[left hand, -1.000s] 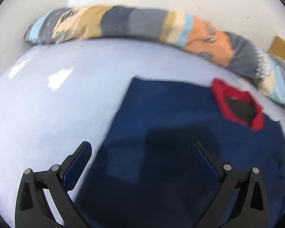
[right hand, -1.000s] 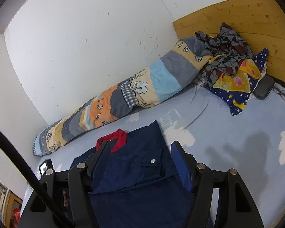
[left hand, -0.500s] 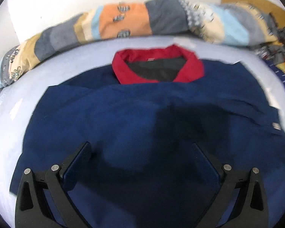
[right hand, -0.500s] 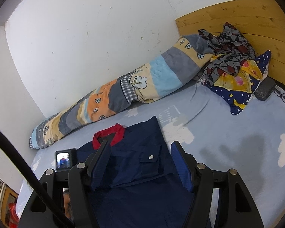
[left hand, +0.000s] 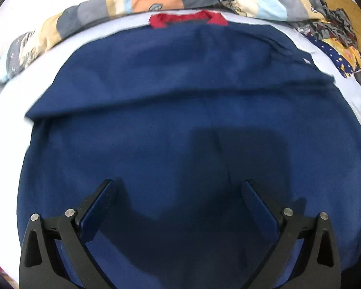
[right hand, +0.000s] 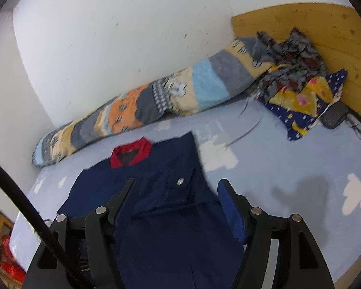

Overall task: Fold large clothes
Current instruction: 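Grasp the jacket hem with both tools and lift it toward the collar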

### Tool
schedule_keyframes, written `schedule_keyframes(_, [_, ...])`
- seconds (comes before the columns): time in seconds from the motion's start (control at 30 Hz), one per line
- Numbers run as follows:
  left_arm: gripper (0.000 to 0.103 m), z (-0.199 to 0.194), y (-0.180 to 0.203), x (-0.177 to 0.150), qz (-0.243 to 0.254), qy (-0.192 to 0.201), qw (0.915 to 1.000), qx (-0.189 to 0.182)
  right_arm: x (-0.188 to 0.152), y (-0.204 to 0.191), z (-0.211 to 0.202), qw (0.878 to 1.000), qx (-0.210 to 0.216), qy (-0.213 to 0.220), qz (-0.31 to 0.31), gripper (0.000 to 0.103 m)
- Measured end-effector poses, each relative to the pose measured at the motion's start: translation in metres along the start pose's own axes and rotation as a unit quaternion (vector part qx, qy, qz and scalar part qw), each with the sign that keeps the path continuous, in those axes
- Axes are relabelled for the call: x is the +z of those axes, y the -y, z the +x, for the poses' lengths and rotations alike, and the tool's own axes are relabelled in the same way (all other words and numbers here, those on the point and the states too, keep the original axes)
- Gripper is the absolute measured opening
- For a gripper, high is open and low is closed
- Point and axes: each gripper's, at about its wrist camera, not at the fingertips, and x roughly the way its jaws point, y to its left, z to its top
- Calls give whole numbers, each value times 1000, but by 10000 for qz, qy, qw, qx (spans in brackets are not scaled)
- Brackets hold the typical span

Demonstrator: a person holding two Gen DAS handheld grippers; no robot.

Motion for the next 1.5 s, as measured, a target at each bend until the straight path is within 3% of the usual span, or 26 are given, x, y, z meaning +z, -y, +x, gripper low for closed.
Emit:
schedule_keyframes(0.07, [103, -10, -9, -19, -169, -52, 9998, -36, -9, 0, 9, 9996, 41, -281, -39, 75])
schedule_keyframes(0.3, [103, -42, -18, -92, -20, -24, 9999, 154, -66, -14, 53, 9886, 162, -1481, -202, 75])
schedule_keyframes(0.57, [103, -62, -25, -150, 43, 107, 9997, 225, -148, -31, 66, 9729, 111, -2278, -376, 75])
schedule_keyframes(0.8, [103, -67, -30, -173, 29, -90, 9992, 400, -205, -42, 35, 9702, 268, -2378, -388, 82])
schedule_keyframes(0.97, [103, -82, -46, -185, -173, -184, 9991, 329, -225, -43, 11, 9636, 545, -2581, -431, 79])
schedule_keyframes(1.07, [103, -115, -79, -188, -640, 273, 9967, 417, -207, -24, -18, 9724, 764, -2202, -66, 78])
schedule_keyframes(1.2, [103, -131, -134, -197, -1459, 341, 9866, 640, -181, 37, -44, 9803, 389, -1828, 634, 78])
schedule_keyframes(1.3, [99, -124, -165, -204, -2001, 150, 9790, 372, -178, 87, -45, 9695, 215, -2081, 1279, 78])
schedule_keyframes(1.37, [73, -116, -177, -207, -2221, -22, 9749, 154, -188, 104, -45, 9617, 182, -2235, 1574, 78])
schedule_keyframes(1.5, [64, -97, -193, -216, -2648, -398, 9631, -266, -205, 133, -35, 9422, 253, -2590, 2110, 78])
